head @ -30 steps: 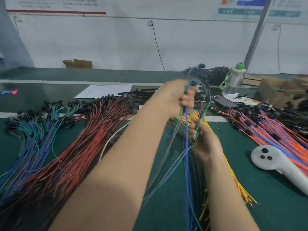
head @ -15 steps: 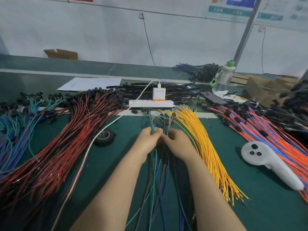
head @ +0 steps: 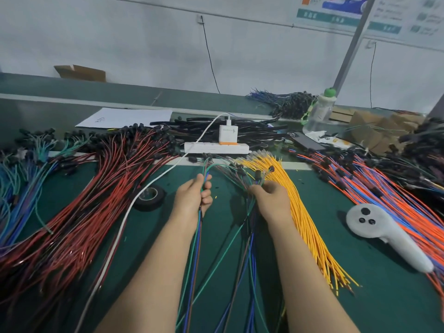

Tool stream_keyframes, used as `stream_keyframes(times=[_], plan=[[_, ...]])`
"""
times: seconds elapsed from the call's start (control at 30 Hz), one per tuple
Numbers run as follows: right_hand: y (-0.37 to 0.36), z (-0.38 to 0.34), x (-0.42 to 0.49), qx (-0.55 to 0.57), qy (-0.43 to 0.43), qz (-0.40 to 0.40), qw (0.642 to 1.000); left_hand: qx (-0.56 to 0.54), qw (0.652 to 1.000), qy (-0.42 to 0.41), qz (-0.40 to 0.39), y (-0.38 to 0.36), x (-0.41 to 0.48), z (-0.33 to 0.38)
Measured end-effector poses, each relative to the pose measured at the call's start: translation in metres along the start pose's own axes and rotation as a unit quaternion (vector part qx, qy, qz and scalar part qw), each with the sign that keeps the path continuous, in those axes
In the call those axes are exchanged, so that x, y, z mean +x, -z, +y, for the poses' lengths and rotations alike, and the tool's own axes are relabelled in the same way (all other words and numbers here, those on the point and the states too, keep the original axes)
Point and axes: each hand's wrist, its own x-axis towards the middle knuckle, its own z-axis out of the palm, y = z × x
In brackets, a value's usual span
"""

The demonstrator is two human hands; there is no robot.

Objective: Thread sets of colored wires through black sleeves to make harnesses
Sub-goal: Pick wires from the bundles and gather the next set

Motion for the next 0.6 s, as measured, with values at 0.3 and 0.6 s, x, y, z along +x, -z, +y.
stream_keyframes(times=[0.3,0.6], plan=[[0.002,-0.008,-0.004,0.131,-0.049,-0.047,0.989,0.076,0.994,-0.06,0.048,0.003,-0.001,0.005],[-0.004,0.005,0.005,0.012,-0.008,-0.042,0.999,0.345,0.933,0.063,-0.078,-0.01,-0.022,0.018]])
